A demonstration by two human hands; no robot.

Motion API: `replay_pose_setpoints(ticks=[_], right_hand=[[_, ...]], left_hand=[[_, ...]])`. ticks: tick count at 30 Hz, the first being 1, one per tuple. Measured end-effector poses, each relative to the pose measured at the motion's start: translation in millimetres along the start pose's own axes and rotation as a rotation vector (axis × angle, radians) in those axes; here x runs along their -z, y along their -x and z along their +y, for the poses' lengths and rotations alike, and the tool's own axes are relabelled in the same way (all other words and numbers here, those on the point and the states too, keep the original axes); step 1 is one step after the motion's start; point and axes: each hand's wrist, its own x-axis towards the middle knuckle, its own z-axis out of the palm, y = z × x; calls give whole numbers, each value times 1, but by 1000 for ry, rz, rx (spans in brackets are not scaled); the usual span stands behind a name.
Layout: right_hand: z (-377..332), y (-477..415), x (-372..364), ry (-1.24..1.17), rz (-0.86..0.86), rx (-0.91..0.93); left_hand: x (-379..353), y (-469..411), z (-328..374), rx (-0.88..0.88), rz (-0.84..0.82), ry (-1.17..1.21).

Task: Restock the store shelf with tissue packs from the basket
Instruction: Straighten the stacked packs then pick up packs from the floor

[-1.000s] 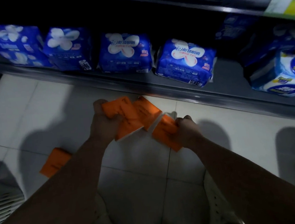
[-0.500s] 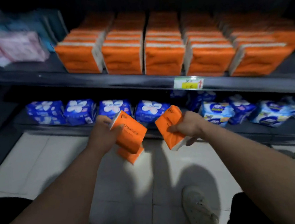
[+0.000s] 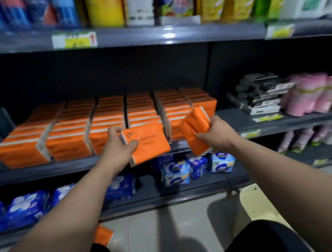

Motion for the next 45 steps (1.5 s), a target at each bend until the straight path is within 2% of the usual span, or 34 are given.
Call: replay_pose_setpoints(ticks=[6, 13, 18, 23, 33, 37, 39, 45], right_hand=[[33, -45, 71, 49, 167, -72], [71, -110, 111, -14, 347, -51], [99, -149, 123, -78, 387, -40], [123, -176, 119, -91, 365, -34], [141, -192, 106, -125, 217, 14], [137, -192, 102, -141, 87, 32], [134, -193, 97, -74, 41, 55], [115, -196, 70, 121, -29, 71]], left_hand=[[-73, -61, 66, -118, -43, -6], [-165, -148, 115, -234, -116, -99], [-217, -191, 120, -298, -261, -369], [-247, -218, 103, -269, -287, -619], [-259, -232, 79, -260, -288, -791], [-258, -232, 78, -271, -292, -778], [-255, -231, 78, -259, -302, -743], [-225, -230, 78, -228, -251, -485]])
